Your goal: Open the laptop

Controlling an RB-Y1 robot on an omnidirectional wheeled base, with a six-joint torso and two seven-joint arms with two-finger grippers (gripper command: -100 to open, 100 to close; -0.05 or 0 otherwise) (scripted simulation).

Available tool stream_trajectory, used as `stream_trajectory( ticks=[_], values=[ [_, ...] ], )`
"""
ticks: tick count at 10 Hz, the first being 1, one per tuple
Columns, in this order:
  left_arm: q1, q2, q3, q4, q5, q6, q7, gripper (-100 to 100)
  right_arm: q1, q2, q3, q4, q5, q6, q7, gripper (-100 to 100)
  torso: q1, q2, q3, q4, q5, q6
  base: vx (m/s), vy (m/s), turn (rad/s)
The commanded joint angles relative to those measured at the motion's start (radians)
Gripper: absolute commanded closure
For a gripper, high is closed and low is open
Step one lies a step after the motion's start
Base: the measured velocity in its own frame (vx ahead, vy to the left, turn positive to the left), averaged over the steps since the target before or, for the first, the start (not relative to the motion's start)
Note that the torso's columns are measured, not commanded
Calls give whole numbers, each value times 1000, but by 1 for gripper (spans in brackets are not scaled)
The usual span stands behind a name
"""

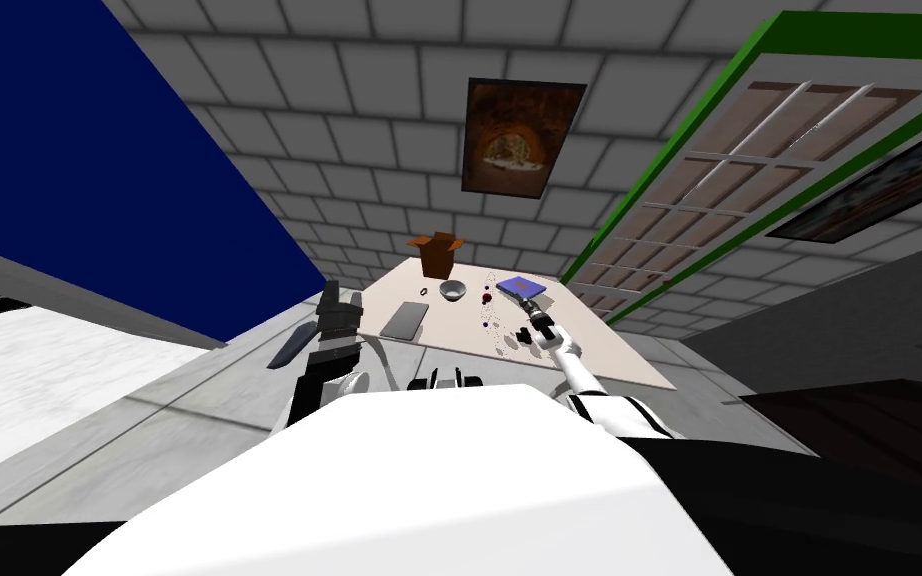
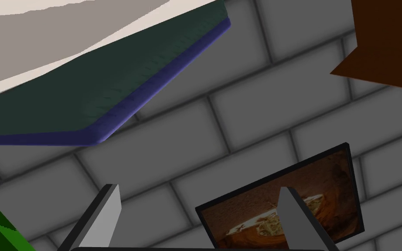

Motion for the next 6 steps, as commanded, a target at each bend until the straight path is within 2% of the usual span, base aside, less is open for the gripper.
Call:
stream_trajectory(
  ticks=[1, 2, 4, 5, 6],
  values=[
    [0, 0, 0, 0, 0, 0, 0, 0, -68, -57, 17, 85, -54, -40, 13, -100, 1, 1, 0, 0, 0, -1, -63, 62, 57],
    [0, 0, 0, 0, 0, 0, 0, 0, -68, -57, 17, 114, -54, -40, 13, -100, 1, 1, 0, 0, 0, 0, -25, 41, -14],
    [0, 0, 0, 0, 0, 0, 0, 0, -68, -57, 17, 143, -54, -40, 13, -100, -2, -2, -2, -1, -1, -1, 0, 8, -8],
    [0, 0, 0, 0, 0, 0, 0, 0, -122, -108, 31, 181, -104, -84, 29, -100, -2, -2, -2, -1, -1, -1, -46, 37, 98],
    [0, 0, 0, 0, 0, 0, 0, 0, -135, -108, 31, 223, -105, -84, 29, -100, 2, 1, 0, 0, 1, -1, -56, 66, 61]
  ],
)
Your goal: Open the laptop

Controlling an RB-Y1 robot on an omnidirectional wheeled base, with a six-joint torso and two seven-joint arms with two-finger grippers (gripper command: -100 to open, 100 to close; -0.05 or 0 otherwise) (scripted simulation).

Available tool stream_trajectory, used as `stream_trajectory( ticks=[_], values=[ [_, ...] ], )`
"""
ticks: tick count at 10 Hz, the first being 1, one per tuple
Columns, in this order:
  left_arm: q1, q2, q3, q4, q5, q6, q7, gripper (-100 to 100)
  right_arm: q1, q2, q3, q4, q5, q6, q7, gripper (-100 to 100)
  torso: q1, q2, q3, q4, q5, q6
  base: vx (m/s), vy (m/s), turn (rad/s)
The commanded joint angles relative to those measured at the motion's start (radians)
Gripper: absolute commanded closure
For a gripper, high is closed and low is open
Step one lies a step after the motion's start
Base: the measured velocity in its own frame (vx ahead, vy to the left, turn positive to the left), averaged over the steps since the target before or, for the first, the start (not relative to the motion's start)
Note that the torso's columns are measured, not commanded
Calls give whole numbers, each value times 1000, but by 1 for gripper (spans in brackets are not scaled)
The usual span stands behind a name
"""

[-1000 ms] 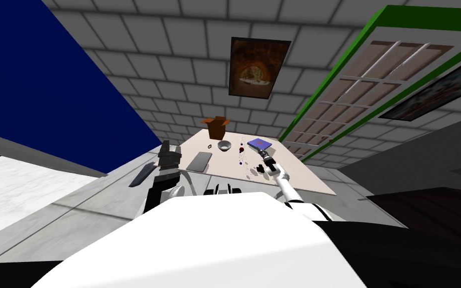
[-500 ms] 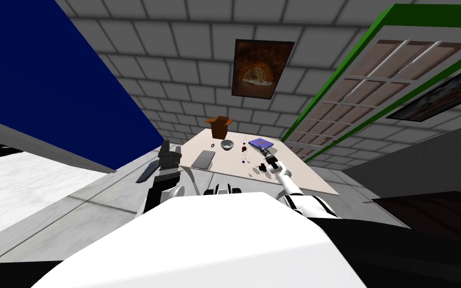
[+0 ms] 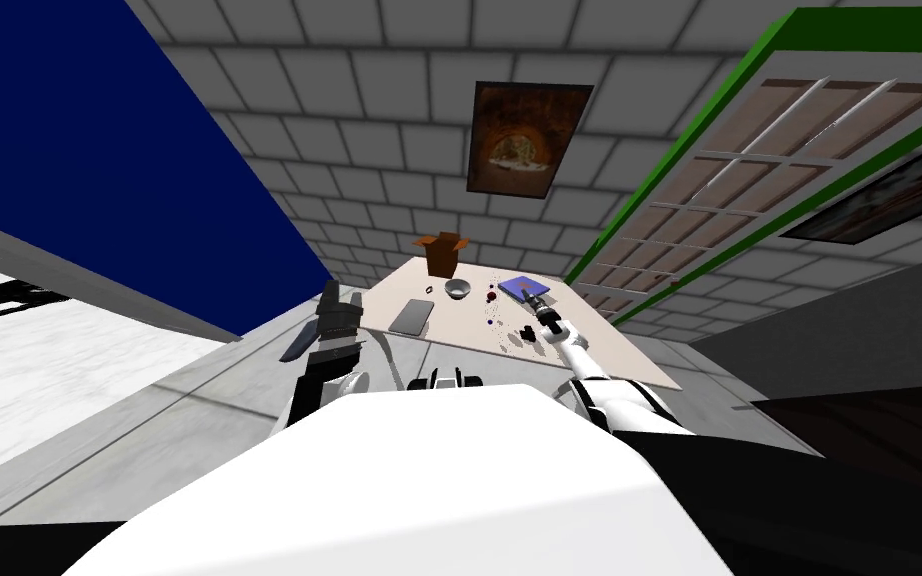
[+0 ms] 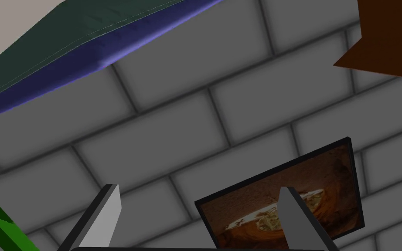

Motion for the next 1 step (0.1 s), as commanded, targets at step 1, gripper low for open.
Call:
stream_trajectory(
  ticks=[1],
  values=[
    [0, 0, 0, 0, 0, 0, 0, 0, -29, -24, 6, 74, -25, -21, 9, -100, 2, 1, 1, 0, 0, 1, -26, 53, -4]
  ],
)
